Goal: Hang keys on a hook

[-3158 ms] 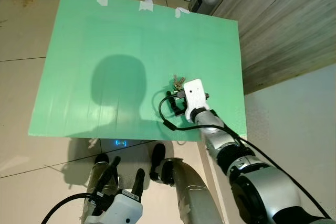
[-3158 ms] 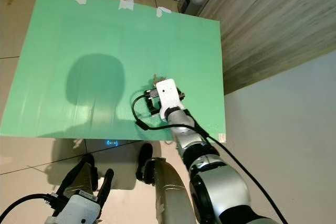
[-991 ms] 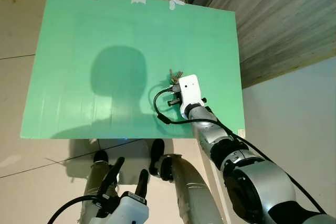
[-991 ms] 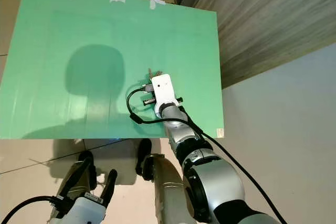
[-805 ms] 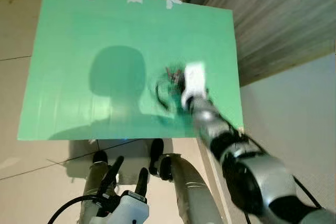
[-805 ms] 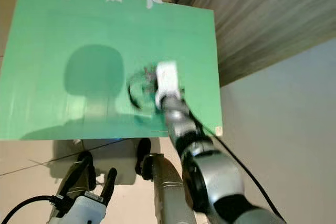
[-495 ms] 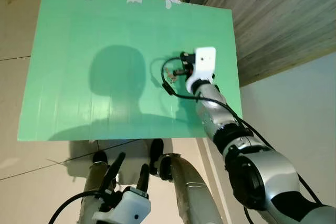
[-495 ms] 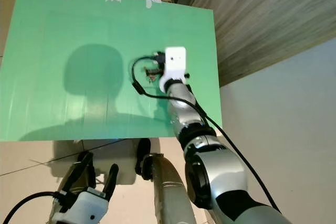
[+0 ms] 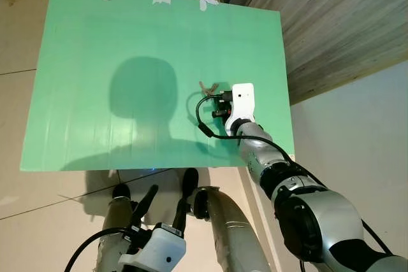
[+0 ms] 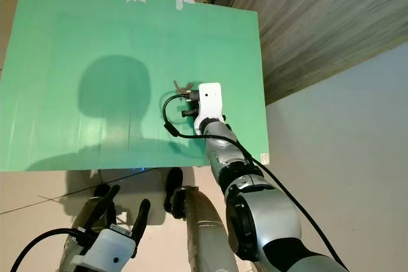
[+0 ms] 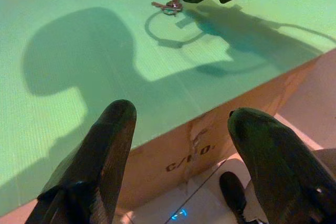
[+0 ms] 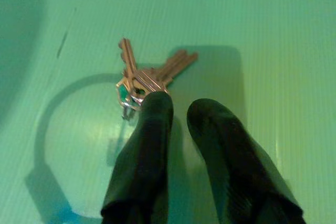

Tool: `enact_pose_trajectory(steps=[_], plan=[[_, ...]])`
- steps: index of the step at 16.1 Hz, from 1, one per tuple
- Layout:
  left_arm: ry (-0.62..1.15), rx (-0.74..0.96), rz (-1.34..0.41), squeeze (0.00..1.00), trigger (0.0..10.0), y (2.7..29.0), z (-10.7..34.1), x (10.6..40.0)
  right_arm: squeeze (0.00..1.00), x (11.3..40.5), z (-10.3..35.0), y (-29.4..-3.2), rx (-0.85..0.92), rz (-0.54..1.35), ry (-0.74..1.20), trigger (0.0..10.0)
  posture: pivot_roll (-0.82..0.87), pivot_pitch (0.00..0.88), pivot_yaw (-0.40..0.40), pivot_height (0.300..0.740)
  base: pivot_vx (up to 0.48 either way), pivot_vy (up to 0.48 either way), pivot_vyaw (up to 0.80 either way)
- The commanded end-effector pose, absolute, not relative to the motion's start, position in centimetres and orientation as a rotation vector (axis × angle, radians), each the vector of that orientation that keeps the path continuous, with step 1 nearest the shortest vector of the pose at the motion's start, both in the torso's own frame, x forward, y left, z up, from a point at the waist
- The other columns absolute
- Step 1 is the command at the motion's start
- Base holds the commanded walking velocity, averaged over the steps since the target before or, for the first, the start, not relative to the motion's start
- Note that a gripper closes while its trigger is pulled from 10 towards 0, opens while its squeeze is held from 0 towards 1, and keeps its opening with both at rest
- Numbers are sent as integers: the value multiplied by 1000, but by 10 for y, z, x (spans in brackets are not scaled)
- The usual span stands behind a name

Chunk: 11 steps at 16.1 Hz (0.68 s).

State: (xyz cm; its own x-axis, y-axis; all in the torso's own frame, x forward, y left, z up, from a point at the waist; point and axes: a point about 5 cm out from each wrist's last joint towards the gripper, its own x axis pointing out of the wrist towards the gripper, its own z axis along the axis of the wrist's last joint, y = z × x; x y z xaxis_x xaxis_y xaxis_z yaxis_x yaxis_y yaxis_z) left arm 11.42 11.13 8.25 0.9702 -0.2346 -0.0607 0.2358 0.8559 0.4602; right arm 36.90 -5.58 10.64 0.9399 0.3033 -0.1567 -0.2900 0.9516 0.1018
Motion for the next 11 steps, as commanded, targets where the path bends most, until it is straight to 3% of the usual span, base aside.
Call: enact_pose_trajectory(steps=[1, 11], plan=[[72, 469, -279, 0, 10000, 106, 73, 102, 1000, 363, 93, -58, 62, 298, 228, 10000, 375, 604, -328, 740, 0, 0, 0], [63, 488, -272, 0, 10000, 106, 74, 100, 1000, 360, 98, -30, 182, 313, 269, 10000, 379, 614, -349, 740, 0, 0, 0]])
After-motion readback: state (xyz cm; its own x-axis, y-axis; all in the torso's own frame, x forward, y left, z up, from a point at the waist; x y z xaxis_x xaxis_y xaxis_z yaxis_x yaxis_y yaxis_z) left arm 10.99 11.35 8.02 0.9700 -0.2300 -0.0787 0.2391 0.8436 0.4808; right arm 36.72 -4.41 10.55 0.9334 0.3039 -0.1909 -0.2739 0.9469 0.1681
